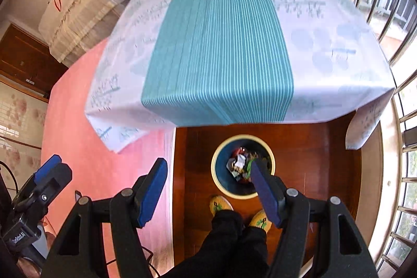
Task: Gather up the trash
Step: 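Raise both tools back toward the table, then grasp the tan block with the left tool while the right tool grasps the blue face mask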
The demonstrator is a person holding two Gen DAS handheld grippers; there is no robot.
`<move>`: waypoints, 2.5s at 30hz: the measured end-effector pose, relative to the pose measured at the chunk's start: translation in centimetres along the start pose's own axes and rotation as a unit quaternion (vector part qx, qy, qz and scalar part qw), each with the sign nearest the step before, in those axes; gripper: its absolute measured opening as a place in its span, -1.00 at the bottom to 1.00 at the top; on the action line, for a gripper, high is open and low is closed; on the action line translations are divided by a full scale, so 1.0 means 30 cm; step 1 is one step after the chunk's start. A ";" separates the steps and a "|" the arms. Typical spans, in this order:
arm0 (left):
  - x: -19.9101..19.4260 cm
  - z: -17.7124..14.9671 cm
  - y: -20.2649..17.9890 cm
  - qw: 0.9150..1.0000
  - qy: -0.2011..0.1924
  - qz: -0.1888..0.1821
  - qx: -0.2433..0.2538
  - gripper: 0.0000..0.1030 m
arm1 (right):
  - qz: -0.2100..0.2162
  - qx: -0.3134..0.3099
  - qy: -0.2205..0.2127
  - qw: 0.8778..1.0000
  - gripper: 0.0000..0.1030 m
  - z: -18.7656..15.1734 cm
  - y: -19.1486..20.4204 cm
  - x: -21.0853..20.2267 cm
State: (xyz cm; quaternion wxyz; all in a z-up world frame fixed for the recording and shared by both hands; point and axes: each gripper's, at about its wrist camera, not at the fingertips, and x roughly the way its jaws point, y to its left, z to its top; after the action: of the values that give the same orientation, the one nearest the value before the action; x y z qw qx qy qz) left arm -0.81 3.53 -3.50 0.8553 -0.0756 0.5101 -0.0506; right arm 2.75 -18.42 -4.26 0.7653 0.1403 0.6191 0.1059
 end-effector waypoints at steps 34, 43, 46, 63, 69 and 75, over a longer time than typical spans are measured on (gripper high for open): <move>0.061 0.584 0.053 0.999 -0.042 -0.002 0.017 0.93 | -0.053 -0.013 -0.141 0.988 0.29 0.494 0.092 -0.220; 0.295 0.784 -0.078 0.999 -0.015 0.032 0.004 0.93 | -0.019 -0.061 -0.096 0.993 0.29 0.765 -0.069 -0.063; 0.423 0.896 -0.174 0.999 0.006 0.045 0.022 0.93 | -0.002 -0.074 -0.074 0.994 0.29 0.885 -0.146 -0.002; 1.083 1.282 -0.448 0.986 0.109 0.091 0.091 0.63 | 0.042 -0.102 -0.011 0.994 0.29 1.382 -0.410 0.276; 1.173 1.298 -0.477 0.981 0.144 0.080 0.102 0.21 | 0.051 -0.108 -0.010 0.993 0.29 1.499 -0.409 0.328; 1.206 1.288 -0.465 0.980 0.157 0.088 0.090 -0.34 | 0.025 -0.145 -0.005 0.989 0.29 1.592 -0.354 0.406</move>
State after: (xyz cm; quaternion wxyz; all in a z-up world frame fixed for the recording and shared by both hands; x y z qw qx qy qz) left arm 50.24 -13.10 -14.19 0.7687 0.0555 0.6364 -0.0321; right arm 51.89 -28.29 -9.86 0.7781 0.0434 0.5894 0.2129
